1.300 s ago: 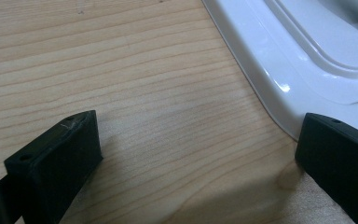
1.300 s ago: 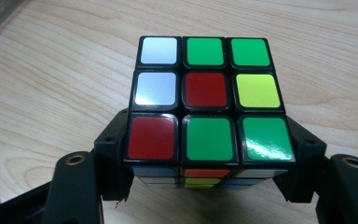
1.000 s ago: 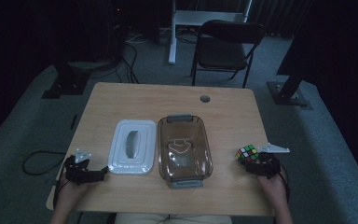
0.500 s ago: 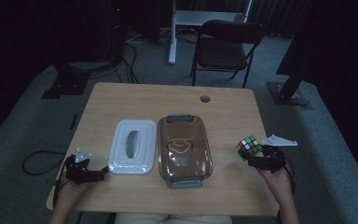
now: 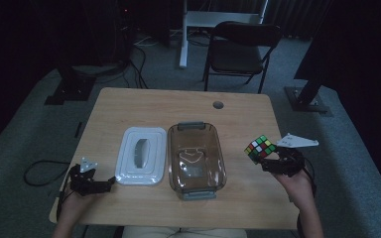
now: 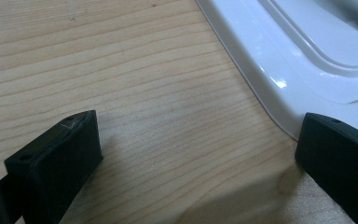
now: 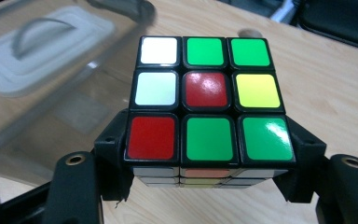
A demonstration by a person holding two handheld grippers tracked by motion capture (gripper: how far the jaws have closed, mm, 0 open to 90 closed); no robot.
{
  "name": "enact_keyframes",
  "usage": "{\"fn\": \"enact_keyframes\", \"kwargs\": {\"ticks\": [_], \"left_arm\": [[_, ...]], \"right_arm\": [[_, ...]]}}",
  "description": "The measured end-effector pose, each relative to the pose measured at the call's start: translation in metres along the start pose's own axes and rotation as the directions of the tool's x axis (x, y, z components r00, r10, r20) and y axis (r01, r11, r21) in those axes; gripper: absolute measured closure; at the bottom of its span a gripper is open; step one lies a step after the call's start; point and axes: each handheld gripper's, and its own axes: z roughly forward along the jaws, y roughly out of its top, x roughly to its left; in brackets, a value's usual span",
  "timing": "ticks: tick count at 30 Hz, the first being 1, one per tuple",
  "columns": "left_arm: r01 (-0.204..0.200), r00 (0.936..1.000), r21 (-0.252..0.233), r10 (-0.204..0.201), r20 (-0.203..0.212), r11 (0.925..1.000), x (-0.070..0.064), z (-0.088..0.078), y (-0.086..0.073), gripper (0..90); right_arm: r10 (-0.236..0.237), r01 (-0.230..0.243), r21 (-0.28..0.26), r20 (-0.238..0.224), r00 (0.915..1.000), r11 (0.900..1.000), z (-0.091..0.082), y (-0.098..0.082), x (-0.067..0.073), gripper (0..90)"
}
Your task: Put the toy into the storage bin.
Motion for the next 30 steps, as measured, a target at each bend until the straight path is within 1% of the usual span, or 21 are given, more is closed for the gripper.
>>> {"fn": "enact_keyframes", "kwargs": {"ticks": [2,3,4,7,8,9,13,14,16,19,20,21,22,26,29,30], "left_arm": [[0.0,1.0,0.0,0.0,0.0,1.0,0.0,0.0,0.0,0.7],[0.0,1.0,0.0,0.0,0.0,1.0,0.0,0.0,0.0,0.7],[-0.001,1.0,0.0,0.001,0.0,1.0,0.0,0.0,0.0,0.7],[0.0,1.0,0.0,0.0,0.0,1.0,0.0,0.0,0.0,0.7],[0.0,1.0,0.0,0.0,0.0,1.0,0.0,0.0,0.0,0.7],[0.0,1.0,0.001,0.0,0.0,1.0,0.0,0.0,0.0,0.7],[-0.001,1.0,0.002,0.001,0.0,1.0,0.0,0.0,0.0,0.7],[-0.001,1.0,0.002,0.001,0.0,1.0,0.0,0.0,0.0,0.7],[0.0,1.0,0.0,0.0,0.0,1.0,0.0,0.0,0.0,0.7],[0.002,1.0,0.001,-0.002,0.001,1.0,0.0,0.0,0.0,0.7],[0.002,1.0,0.001,-0.002,0.001,1.0,0.0,0.0,0.0,0.7],[0.003,1.0,-0.001,-0.003,0.0,1.0,0.0,0.0,0.0,0.7],[0.001,1.0,0.0,-0.001,0.0,1.0,0.0,0.0,0.0,0.7],[0.001,1.0,0.0,-0.001,0.0,1.0,0.0,0.0,0.0,0.7],[-0.002,1.0,0.0,0.002,-0.002,1.0,0.0,0.0,0.0,0.7],[0.0,1.0,0.0,0.0,-0.001,1.0,0.0,0.0,0.0,0.7]], "right_arm": [[-0.008,0.008,-0.004,-0.006,0.9999,1.0,-0.001,0.003,0.001,33.8],[-0.02,0.02,-0.009,-0.017,0.9997,1.0,-0.002,0.008,0.004,33.8],[-0.043,0.042,-0.014,-0.032,0.9986,0.999,-0.003,0.016,0.008,33.8],[-0.07,0.069,-0.026,-0.06,0.9957,0.997,-0.005,0.026,0.015,33.8],[-0.07,0.069,-0.026,-0.06,0.9957,0.997,-0.005,0.026,0.015,33.8],[-0.093,0.089,-0.04,-0.088,0.9918,0.995,-0.006,0.034,0.02,33.8],[-0.134,0.128,-0.054,-0.12,0.9837,0.99,-0.005,0.046,0.032,33.8],[-0.134,0.128,-0.054,-0.12,0.9837,0.99,-0.005,0.046,0.032,33.8],[-0.16,0.153,-0.06,-0.14,0.9772,0.986,-0.003,0.053,0.04,33.8],[-0.178,0.17,-0.062,-0.161,0.9707,0.983,0.001,0.059,0.047,33.8],[-0.178,0.17,-0.062,-0.161,0.9707,0.983,0.001,0.059,0.047,33.8],[-0.186,0.177,-0.064,-0.171,0.9675,0.982,0.002,0.06,0.05,33.8],[-0.205,0.196,-0.063,-0.189,0.9604,0.979,0.006,0.063,0.056,33.8],[-0.23,0.221,-0.066,-0.227,0.9463,0.973,0.011,0.069,0.067,33.8],[-0.257,0.248,-0.067,-0.253,0.9328,0.967,0.017,0.074,0.076,33.8],[-0.265,0.257,-0.066,-0.267,0.9264,0.964,0.019,0.076,0.078,33.8]]}}
